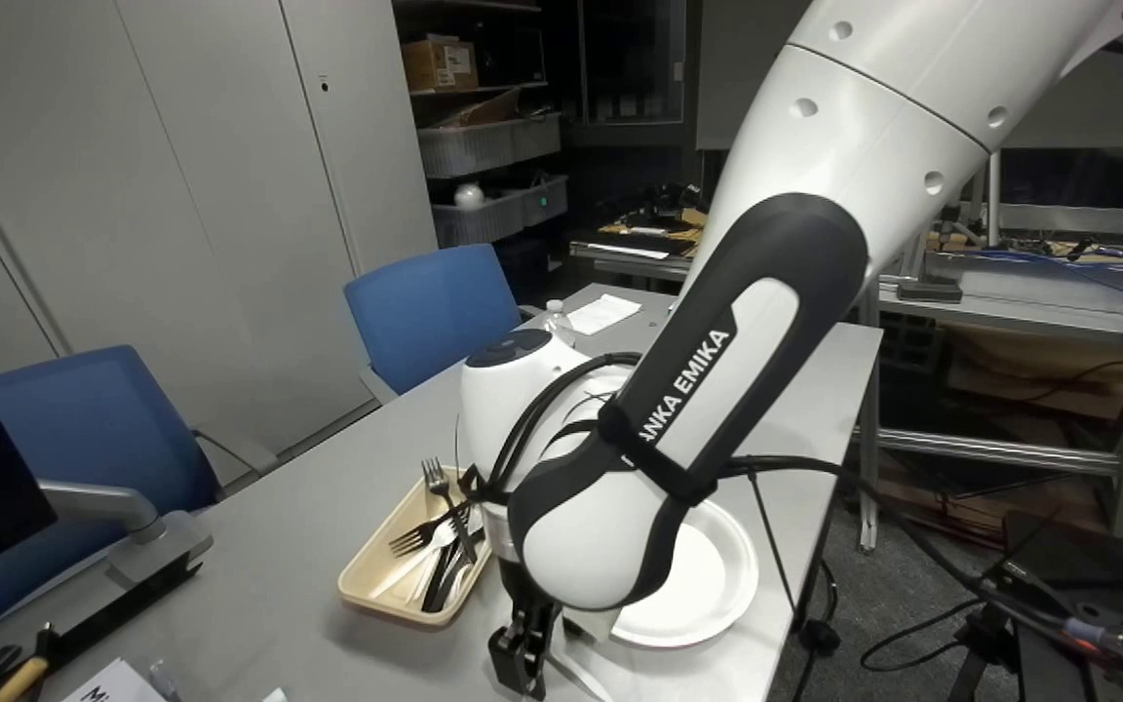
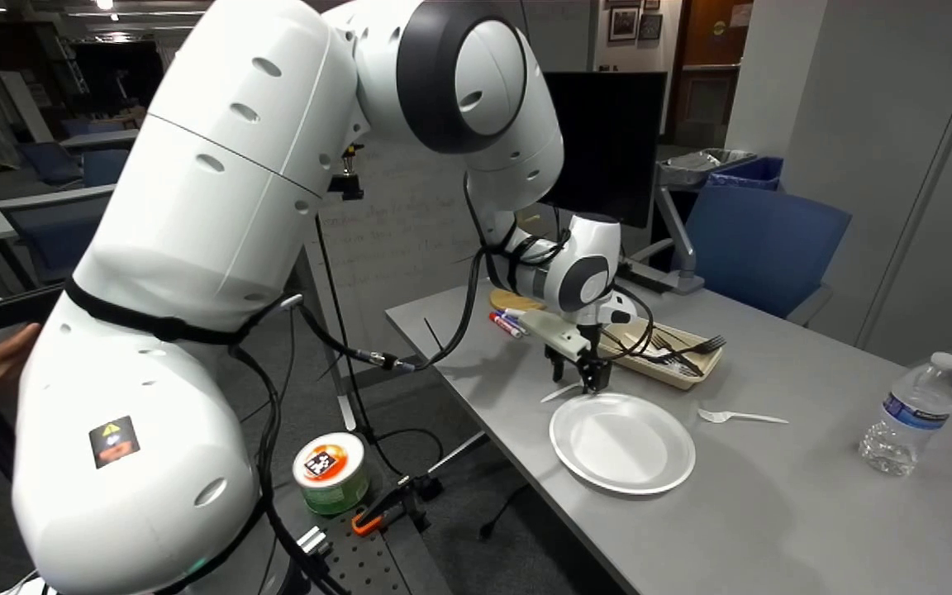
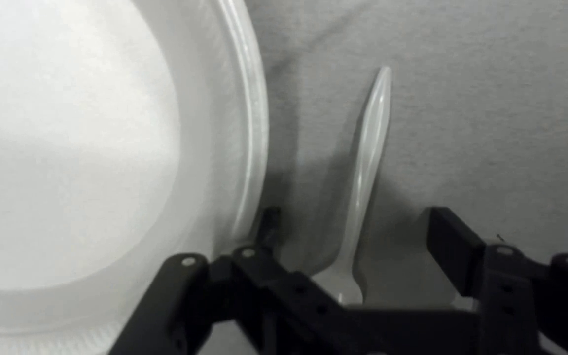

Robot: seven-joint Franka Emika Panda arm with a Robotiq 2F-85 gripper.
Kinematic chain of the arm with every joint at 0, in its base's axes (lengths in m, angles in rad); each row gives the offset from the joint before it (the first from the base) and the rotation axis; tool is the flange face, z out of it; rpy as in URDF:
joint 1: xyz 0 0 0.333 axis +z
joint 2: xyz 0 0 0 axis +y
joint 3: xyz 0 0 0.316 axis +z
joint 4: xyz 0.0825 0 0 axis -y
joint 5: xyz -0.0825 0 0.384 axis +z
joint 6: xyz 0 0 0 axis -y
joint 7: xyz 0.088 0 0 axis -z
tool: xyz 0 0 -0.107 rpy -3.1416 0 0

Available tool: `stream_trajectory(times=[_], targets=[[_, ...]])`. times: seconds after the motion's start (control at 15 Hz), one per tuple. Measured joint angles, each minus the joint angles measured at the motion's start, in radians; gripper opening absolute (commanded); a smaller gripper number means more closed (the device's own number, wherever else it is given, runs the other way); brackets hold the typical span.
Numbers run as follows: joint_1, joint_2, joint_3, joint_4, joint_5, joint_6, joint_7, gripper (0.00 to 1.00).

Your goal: Pick up the spoon from the table and put it in the tray

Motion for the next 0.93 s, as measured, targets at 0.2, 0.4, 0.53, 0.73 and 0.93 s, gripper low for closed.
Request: stream_trajectory(times=[0.2,0.4,0.53,0.73,0.93], targets=[[-0.005,-0.005,0.001,0.001,0.0,0.0,0.0,0.25],[-0.003,-0.009,0.002,0.003,0.0,0.0,0.0,0.02],[-0.003,-0.01,0.0,0.004,0.0,0.0,0.0,0.0],[-0.004,-0.011,-0.002,0.003,0.0,0.0,0.001,0.02],[-0.002,-0.012,-0.002,0.003,0.0,0.0,0.003,0.02]])
